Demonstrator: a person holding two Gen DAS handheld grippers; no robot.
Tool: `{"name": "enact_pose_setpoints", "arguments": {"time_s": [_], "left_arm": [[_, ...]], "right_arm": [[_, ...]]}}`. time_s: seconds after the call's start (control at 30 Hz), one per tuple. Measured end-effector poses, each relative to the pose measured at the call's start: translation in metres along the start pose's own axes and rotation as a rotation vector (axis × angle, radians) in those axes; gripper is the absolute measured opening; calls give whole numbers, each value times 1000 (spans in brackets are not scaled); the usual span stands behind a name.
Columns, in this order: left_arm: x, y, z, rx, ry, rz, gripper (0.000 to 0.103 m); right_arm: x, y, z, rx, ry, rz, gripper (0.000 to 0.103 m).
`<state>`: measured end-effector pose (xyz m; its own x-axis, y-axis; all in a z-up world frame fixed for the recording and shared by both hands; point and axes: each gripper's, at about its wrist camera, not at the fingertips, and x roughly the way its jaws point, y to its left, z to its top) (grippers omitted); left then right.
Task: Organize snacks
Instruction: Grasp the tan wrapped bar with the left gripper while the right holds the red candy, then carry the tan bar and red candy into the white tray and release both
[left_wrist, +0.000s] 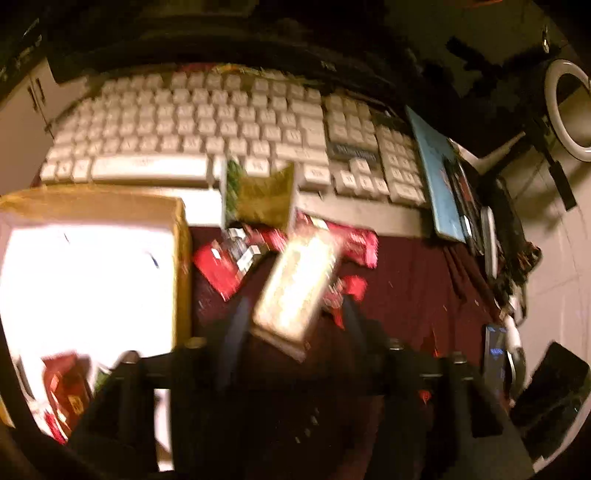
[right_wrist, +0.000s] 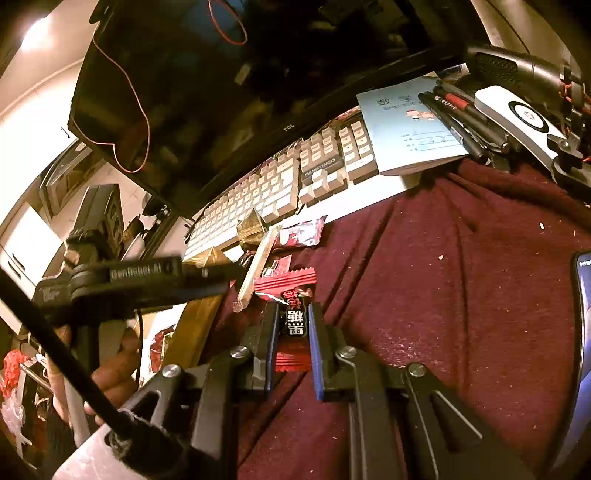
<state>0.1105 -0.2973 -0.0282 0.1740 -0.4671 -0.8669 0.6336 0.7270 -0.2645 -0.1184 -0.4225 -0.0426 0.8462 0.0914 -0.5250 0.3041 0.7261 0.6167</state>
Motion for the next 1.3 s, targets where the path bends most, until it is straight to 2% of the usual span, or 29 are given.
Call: {"name": "enact_pose_setpoints", "arguments": {"time_s": [0.1,0.17,0.33,0.37,0.4,0.47,0.7,0.83,0.97,1.0,1.03,1.13,1.3], "left_arm": [[16,-4,13,8,48,-2,56],[24,-8,17,22,55,33,56],[32,-13,20,51,85,48,56],[31,-14,19,54,81,51,52],[29,-16,17,61,75,58,43],[32,-22,12,60,85,43,36],[21,-26,-17,67,93,37,36],[27,-34,-23,110,88,117,38],[26,-43,-27,132,54,142,29],[22,-47,-30,142,33,152,17],[15,-52,-34,155,12,170,13],[1,-59,-42,151,-6,141,11],[-15,-55,-58,105,-41,142,10]], "right_arm": [[0,0,0,-5,2,2,14],[1,0,0,-6,5,6,15],[0,0,-1,-8,4,4,15],[0,0,-1,-7,2,5,15],[0,0,-1,-8,2,5,15],[0,0,-1,-8,4,4,15],[0,1,0,-12,4,5,15],[-1,0,-1,-13,2,5,15],[-1,0,-1,-16,2,6,15],[-1,1,-1,-19,5,9,15],[0,1,-1,-21,6,9,15],[0,2,-1,-23,6,7,15],[0,2,-1,-24,8,7,15]]}}
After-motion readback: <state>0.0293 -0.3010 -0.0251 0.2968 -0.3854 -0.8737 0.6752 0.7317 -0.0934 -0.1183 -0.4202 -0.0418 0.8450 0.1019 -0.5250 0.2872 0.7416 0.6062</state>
